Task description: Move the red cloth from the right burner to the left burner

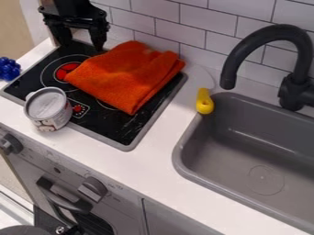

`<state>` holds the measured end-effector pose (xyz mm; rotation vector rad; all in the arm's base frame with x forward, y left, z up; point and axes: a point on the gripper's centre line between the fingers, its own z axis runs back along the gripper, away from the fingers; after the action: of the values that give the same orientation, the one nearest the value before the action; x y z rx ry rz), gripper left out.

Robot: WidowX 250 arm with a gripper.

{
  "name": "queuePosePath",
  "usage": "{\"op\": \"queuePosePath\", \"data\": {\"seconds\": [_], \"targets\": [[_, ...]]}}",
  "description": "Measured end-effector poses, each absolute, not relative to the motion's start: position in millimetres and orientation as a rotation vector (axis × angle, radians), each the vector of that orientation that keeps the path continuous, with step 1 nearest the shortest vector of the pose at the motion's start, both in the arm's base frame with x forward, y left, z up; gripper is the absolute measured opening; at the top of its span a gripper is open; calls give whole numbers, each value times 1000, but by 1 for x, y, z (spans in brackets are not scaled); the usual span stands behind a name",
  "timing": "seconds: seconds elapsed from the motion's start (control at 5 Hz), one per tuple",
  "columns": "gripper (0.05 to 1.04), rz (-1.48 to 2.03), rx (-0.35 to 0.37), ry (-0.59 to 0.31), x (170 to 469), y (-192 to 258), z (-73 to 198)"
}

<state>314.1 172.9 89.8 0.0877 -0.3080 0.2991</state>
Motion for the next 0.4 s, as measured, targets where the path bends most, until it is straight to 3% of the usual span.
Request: {"op": "queuePosePath", "data": {"seconds": [0.2, 0.4], "targets": [[997, 306, 80, -271, 311, 171, 76], [997, 328, 153, -273, 331, 150, 57]]}}
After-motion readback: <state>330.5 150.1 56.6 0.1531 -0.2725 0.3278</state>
